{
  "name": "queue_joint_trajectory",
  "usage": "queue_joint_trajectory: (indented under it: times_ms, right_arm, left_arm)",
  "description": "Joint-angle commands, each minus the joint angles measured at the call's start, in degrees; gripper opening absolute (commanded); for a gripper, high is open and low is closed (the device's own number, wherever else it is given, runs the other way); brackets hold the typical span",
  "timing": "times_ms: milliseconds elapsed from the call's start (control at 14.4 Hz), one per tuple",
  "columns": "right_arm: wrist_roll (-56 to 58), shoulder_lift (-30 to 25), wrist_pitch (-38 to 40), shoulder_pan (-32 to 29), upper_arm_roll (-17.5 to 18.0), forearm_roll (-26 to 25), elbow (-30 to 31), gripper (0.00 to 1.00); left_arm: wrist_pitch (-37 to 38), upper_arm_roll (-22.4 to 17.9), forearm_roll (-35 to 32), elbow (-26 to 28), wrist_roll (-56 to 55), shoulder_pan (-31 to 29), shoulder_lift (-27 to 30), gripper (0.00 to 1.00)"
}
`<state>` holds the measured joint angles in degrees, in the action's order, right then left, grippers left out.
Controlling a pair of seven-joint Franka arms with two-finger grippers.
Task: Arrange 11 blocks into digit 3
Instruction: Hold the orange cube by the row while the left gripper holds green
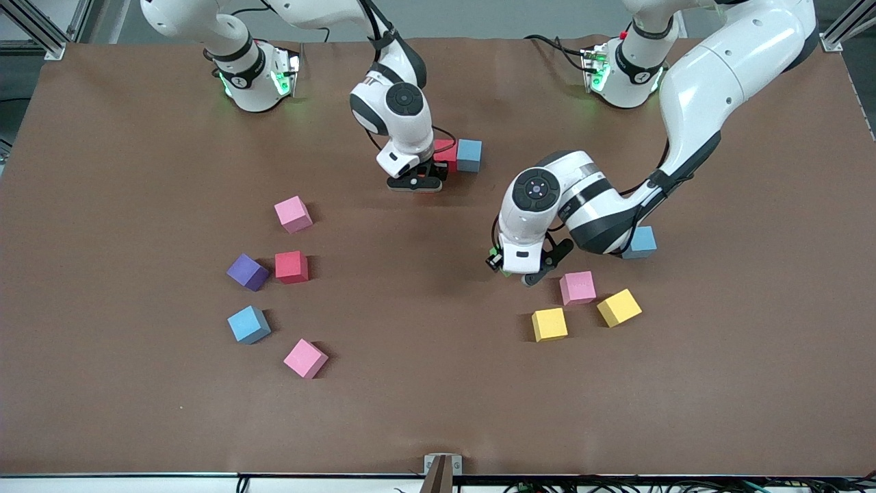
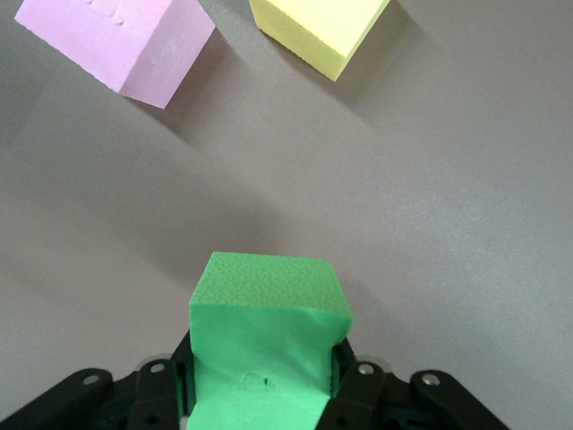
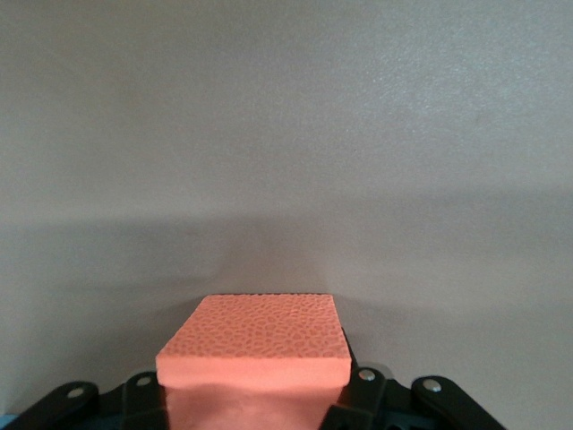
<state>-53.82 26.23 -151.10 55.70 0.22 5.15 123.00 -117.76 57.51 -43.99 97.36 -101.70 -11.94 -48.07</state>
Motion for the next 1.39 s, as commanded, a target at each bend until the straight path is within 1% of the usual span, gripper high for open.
queue_joint_trajectory:
  times_ms: [0, 1319]
  right_arm:
    - [1.3, -0.2, -1.7, 0.6, -0.4, -0.4, 1.3, 0.01]
    - [2.7, -0.4, -0.6, 0.7, -0.4, -0.3, 2.4, 0.01]
  left_arm:
    - [1.8, 0.2, -1.2, 0.0, -0.3, 0.0, 1.3, 0.3]
    - [1.9, 0.4, -1.0, 0.0, -0.2, -0.4, 1.2, 0.3]
